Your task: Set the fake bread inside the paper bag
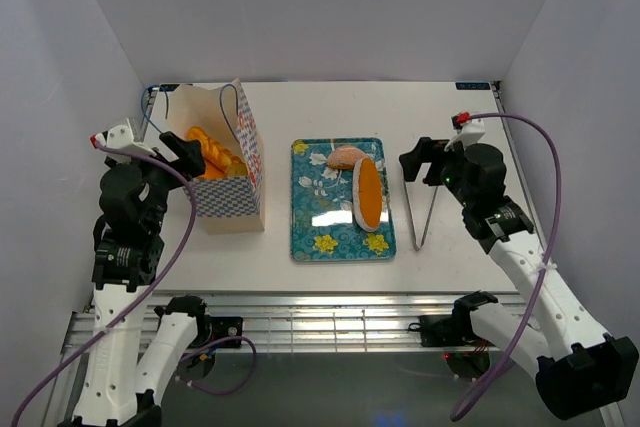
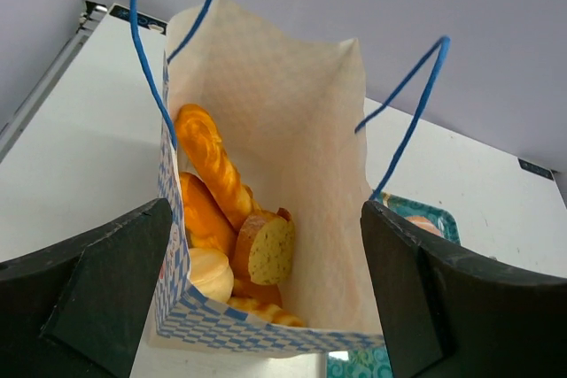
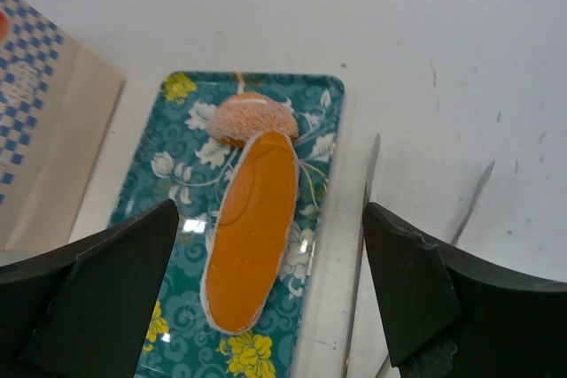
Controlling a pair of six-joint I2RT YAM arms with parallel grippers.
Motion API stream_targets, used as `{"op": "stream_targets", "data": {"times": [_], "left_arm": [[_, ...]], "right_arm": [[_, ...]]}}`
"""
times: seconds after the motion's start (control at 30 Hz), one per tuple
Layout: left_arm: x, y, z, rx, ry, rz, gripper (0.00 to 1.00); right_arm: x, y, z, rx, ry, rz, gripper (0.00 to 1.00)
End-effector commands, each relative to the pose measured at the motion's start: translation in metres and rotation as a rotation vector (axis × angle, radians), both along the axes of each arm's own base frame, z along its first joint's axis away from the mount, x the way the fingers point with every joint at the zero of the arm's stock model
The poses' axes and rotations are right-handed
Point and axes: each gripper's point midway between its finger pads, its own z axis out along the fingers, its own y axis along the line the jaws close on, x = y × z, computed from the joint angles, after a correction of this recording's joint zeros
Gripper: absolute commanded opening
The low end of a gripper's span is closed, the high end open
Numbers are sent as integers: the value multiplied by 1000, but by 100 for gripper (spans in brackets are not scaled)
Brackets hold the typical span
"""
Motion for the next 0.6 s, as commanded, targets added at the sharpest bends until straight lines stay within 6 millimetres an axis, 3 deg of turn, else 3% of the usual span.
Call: {"op": "stream_targets", "data": {"times": [0.0, 0.23, 0.57], "left_arm": [[-5, -14, -24, -11, 49, -82, 98], [-23, -24, -28, -5, 24, -130, 98], [-24, -24, -55, 2, 82, -132, 98]], "right_arm": [[-15, 15, 44, -29, -60, 135, 90], [-34, 19, 46, -6, -52, 171, 90], [-38, -24, 44, -33, -46, -65, 90]]}}
